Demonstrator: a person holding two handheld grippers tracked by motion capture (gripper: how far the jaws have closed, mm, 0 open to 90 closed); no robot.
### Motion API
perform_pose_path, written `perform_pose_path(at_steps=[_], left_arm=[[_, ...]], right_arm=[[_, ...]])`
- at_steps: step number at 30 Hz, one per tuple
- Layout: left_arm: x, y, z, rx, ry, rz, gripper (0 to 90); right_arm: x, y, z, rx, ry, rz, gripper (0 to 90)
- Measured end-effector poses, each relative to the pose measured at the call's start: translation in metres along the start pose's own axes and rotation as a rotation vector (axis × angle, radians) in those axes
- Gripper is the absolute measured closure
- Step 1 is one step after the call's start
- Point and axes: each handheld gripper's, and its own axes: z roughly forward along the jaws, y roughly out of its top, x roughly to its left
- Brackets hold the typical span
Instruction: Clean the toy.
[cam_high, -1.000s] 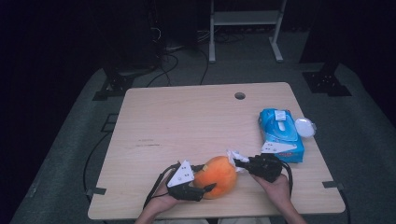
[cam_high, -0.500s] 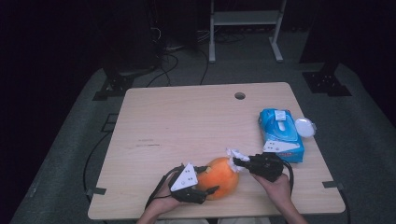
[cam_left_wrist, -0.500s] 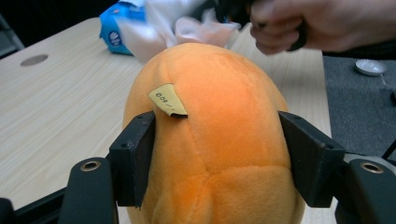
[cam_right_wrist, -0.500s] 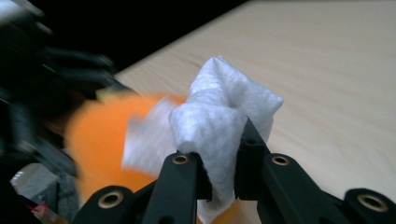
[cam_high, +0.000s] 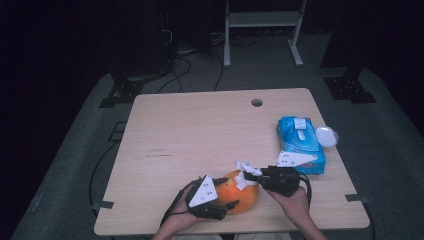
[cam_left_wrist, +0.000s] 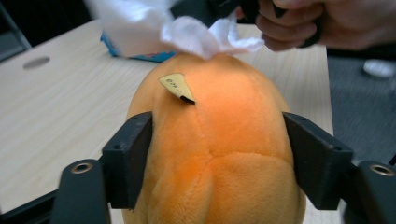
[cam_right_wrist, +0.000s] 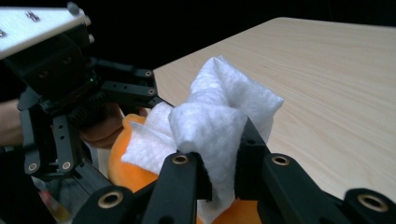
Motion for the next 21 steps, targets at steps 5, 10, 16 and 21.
perform_pose_path(at_steps=[5,10,16,21], left_arm=[[0.002,-0.001,-0.001,-0.009,-0.028,-0.021,23.7],[0.011,-0.004,0.003,0.021,-0.020,-0.148,9.5],[-0.002,0.005,0.001,-0.002,0.081,0.046,33.7],[-0.007,0.003,0.005,0.027,0.075,0.119,30.6]], right_arm=[[-0.022,-0.013,-0.002,0.038,-0.067,0.056,79.7],[-0.029,-0.016,-0.004,0.043,-0.084,0.098,79.7],[-0.015,-0.005,-0.007,-0.027,-0.039,0.059,79.5],[-0.013,-0.004,-0.006,-0.031,-0.027,0.043,79.6]])
